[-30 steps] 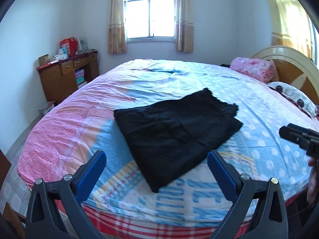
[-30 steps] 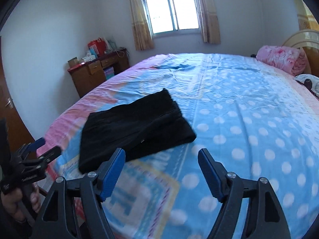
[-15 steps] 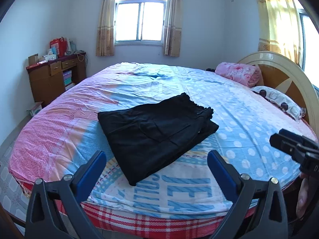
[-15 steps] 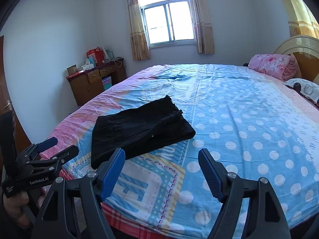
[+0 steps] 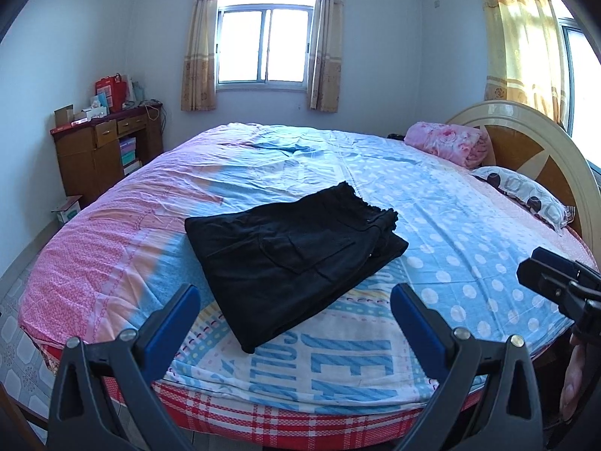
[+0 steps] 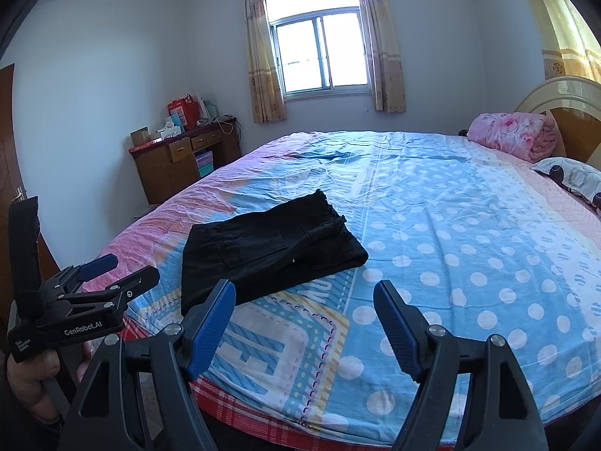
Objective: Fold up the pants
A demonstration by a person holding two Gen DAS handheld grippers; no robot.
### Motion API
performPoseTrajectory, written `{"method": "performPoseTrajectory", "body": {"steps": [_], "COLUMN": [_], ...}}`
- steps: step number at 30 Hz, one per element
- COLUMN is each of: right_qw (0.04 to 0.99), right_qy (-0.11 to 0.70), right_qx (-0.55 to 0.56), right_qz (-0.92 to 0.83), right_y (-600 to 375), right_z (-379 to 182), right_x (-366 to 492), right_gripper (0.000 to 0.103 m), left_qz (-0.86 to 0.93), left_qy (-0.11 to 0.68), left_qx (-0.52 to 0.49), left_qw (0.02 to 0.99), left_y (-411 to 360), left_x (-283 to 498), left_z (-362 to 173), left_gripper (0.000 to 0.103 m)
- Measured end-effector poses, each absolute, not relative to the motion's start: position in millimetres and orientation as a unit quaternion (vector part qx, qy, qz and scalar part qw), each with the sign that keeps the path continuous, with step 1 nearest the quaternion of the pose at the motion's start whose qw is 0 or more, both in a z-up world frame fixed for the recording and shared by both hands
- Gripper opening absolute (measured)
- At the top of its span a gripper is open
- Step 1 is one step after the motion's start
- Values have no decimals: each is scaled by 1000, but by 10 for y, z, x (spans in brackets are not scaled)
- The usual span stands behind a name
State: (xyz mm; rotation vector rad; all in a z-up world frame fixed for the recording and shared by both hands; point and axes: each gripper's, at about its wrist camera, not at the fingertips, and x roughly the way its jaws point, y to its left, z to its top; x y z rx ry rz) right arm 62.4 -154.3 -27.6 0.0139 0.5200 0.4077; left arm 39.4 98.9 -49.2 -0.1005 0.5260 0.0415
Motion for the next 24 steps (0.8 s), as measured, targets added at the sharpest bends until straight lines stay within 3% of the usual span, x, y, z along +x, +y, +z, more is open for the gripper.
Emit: {"method": "performPoseTrajectory", "body": {"steps": [24], "right_qw": [948], "right_qy": [245], "right_qx": [3], "right_qz": [202], "right_y": [-1453], "right_z": [-234], "right_x": [527], "right_gripper": [78], "left_qz": [18], "left_qy": [253], "left_qx": [-39], "left_qw": [966], "left_y": [968], "left_x": [379], "left_z": [-472], "left_gripper": [103]}}
